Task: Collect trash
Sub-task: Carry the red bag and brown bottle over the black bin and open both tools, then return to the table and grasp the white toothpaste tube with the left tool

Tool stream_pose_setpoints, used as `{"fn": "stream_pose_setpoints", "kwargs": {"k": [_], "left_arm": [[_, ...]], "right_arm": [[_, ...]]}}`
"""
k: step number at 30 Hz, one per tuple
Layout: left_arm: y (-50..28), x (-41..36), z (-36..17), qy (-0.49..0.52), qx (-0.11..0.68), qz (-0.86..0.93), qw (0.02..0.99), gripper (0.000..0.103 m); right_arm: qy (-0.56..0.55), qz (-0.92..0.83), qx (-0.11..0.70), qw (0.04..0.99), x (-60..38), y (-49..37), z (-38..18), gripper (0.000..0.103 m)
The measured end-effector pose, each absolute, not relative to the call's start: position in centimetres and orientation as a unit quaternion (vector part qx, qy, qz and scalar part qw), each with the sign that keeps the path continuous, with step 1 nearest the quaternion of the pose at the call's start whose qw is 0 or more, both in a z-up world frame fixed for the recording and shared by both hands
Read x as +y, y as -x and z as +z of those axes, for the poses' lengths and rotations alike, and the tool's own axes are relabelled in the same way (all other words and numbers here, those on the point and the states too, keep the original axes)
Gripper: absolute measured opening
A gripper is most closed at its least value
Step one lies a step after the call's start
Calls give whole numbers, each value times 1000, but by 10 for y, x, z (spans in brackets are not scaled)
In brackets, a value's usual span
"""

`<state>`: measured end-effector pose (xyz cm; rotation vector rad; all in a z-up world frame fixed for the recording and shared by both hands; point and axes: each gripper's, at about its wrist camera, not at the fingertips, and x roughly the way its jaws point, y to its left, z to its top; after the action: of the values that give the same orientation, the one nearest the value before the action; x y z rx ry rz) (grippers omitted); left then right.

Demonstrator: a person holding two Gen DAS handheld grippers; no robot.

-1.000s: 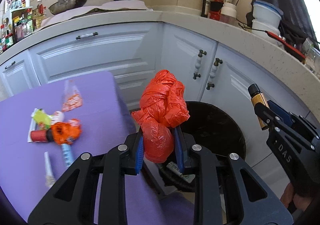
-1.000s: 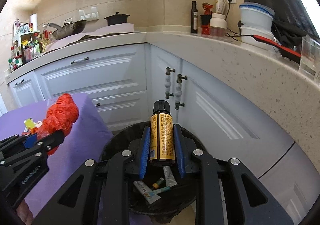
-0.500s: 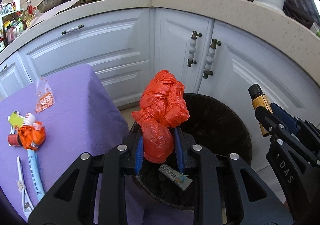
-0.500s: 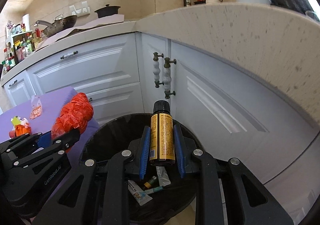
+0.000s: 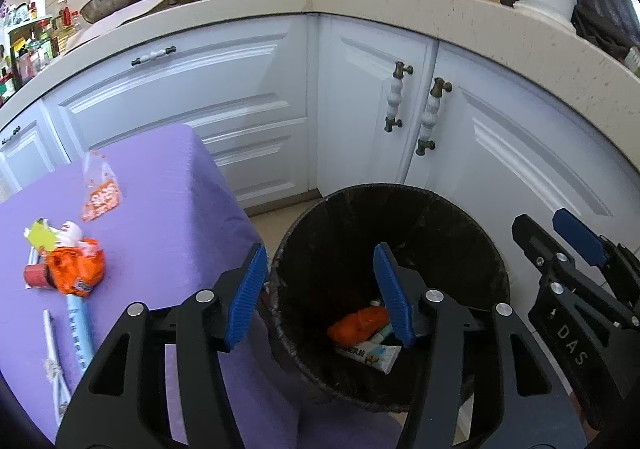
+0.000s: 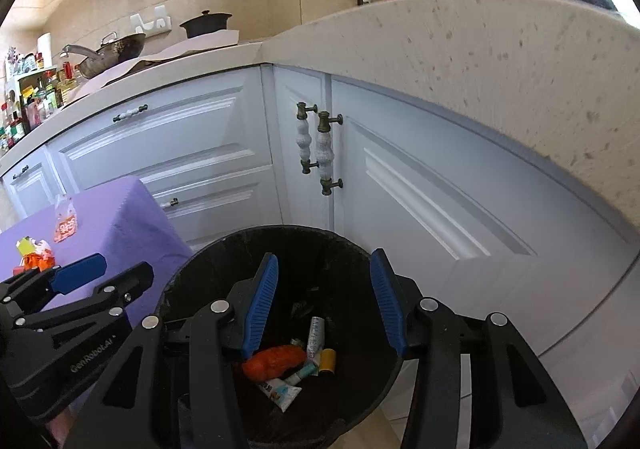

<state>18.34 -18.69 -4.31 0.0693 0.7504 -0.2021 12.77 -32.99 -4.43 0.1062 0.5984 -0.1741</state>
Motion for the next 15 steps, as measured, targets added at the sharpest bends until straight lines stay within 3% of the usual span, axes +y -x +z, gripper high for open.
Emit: {"fn": "stream_pose_setpoints", "kwargs": {"k": [15], "left_arm": [[-137, -104, -8, -8, 345, -41, 938, 54]], "right_arm": [[-53, -40, 287, 956, -276, -100, -25, 48]]}}
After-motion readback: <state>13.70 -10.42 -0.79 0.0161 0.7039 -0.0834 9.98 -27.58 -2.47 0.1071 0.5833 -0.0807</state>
